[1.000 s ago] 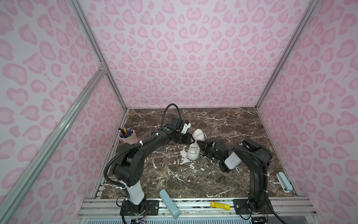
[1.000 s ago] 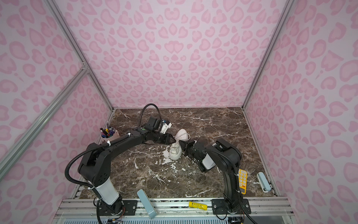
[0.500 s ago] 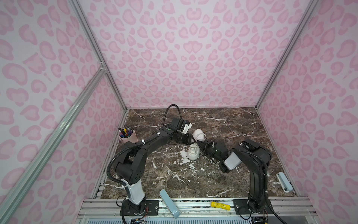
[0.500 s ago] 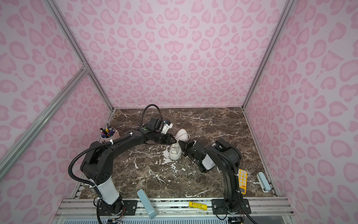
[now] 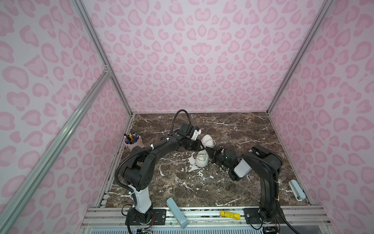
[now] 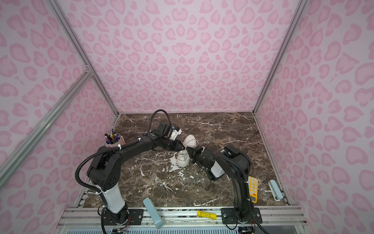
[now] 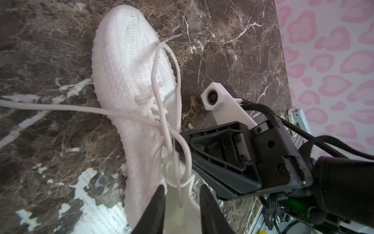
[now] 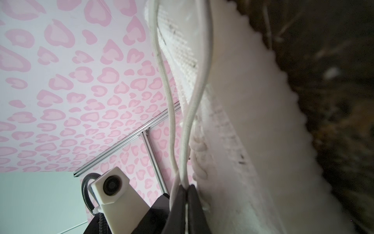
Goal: Tie the shoes
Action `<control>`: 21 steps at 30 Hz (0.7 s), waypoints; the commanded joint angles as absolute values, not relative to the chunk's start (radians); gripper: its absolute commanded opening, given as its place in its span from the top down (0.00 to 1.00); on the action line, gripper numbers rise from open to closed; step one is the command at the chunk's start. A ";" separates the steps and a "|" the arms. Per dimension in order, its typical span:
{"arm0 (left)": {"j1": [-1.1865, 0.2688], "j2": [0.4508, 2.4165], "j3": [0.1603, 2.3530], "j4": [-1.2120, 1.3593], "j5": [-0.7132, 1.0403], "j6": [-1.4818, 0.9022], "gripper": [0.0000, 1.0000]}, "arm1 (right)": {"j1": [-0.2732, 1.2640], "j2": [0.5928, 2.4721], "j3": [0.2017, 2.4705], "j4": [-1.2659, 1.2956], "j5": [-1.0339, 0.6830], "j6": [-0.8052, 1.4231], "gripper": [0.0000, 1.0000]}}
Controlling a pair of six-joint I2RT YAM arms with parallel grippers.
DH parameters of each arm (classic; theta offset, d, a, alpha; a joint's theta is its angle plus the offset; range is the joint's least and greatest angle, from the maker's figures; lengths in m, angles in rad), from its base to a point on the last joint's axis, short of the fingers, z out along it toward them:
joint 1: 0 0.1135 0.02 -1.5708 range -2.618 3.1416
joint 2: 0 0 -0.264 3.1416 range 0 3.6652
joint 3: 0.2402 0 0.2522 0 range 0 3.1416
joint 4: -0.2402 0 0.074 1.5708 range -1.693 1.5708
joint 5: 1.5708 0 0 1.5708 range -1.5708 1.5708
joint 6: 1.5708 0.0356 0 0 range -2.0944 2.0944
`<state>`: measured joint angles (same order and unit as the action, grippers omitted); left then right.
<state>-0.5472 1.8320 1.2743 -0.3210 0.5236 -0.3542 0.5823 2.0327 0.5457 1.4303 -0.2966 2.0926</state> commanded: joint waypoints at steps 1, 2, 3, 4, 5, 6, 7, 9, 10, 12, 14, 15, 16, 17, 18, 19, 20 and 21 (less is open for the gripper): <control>-0.548 1.841 1.287 -0.297 0.539 -0.358 0.70 | 0.583 2.043 0.545 1.469 -0.297 2.129 0.94; -0.548 1.841 1.287 -0.296 0.537 -0.359 0.72 | 0.583 2.045 0.545 1.471 -0.296 2.131 0.94; -0.549 1.841 1.287 -0.295 0.539 -0.359 0.73 | 0.583 2.046 0.545 1.473 -0.296 2.131 0.94; -0.549 1.842 1.287 -0.295 0.540 -0.359 0.74 | 0.583 2.047 0.546 1.474 -0.297 2.131 0.94; -0.549 1.844 1.287 -0.295 0.543 -0.359 0.75 | 0.583 2.048 0.546 1.474 -0.298 2.131 0.94; -0.549 1.845 1.287 -0.295 0.543 -0.359 0.75 | 0.584 2.048 0.546 1.474 -0.298 2.131 0.94; -0.550 1.845 1.287 -0.295 0.545 -0.360 0.75 | 0.583 2.048 0.547 1.475 -0.296 2.132 0.94; -0.551 1.847 1.286 -0.295 0.546 -0.360 0.75 | 0.584 2.049 0.546 1.479 -0.296 2.132 0.94; -0.552 1.847 1.285 -0.295 0.548 -0.361 0.75 | 0.583 2.049 0.547 1.480 -0.297 2.134 0.94; -0.554 1.848 1.283 -0.295 0.549 -0.361 0.76 | 0.583 2.051 0.548 1.481 -0.298 2.134 0.94; -0.554 1.848 1.277 -0.295 0.550 -0.362 0.76 | 0.584 2.052 0.550 1.482 -0.298 2.134 0.94; -0.554 1.848 1.273 -0.293 0.549 -0.362 0.77 | 0.585 2.052 0.551 1.482 -0.298 2.135 0.94; -0.555 1.847 1.271 -0.291 0.548 -0.364 0.80 | 0.584 2.054 0.551 1.484 -0.298 2.135 0.94; -0.555 1.847 1.268 -0.290 0.547 -0.364 0.82 | 0.584 2.054 0.551 1.483 -0.298 2.135 0.94; -0.555 1.847 1.267 -0.289 0.546 -0.365 0.84 | 0.585 2.055 0.552 1.483 -0.298 2.135 0.94; -0.555 1.846 1.268 -0.289 0.547 -0.365 0.87 | 0.585 2.056 0.552 1.485 -0.298 2.135 0.94; -0.555 1.845 1.269 -0.289 0.544 -0.365 0.89 | 0.586 2.056 0.551 1.486 -0.298 2.135 0.94; -0.556 1.845 1.270 -0.288 0.541 -0.366 0.90 | 0.586 2.056 0.551 1.487 -0.297 2.135 0.94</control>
